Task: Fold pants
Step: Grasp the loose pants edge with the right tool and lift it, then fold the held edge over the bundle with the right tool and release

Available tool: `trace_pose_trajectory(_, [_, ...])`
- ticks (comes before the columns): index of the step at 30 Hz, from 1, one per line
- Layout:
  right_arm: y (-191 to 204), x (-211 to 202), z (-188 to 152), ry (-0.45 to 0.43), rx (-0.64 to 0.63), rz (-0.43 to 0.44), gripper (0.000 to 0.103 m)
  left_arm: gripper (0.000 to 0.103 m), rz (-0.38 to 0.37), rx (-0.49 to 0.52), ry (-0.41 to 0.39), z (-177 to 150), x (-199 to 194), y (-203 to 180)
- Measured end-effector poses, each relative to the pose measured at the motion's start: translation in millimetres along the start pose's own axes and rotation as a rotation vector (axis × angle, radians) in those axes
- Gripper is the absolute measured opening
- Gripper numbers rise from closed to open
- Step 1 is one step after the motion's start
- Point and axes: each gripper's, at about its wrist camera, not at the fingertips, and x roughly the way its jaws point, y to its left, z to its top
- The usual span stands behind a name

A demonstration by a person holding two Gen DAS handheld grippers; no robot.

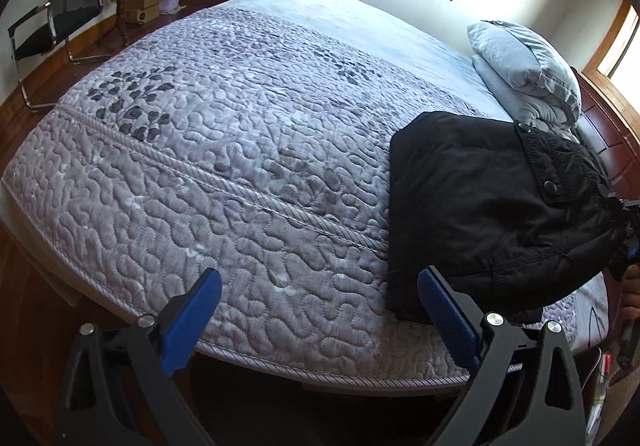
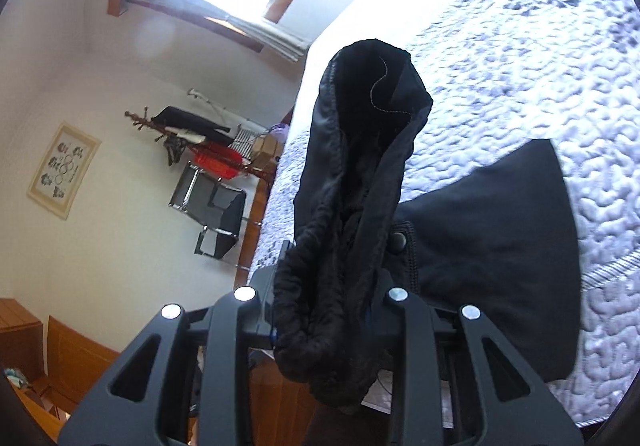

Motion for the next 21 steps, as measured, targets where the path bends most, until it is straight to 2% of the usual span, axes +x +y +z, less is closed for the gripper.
trace_pose_trajectory(7, [-52.5, 12.5, -12.7, -0.012, 0.123, -0.029, 0.027, 0.099, 0.01, 0.062, 0.018, -3.1, 2.5, -15.7])
trace_pose_trajectory(18, [-105.9, 29.6, -27.5, 0.035, 0.165, -0.138, 0.028, 0.099, 0.012, 0.101, 0.033, -2.0, 5.6, -29.3])
trace_pose_trajectory(21, [-118.6, 32.2, -33.9, 0.034, 0.195, -0.123, 0.03, 0.099, 0.008, 0.113, 0.037, -1.6, 6.8, -33.7])
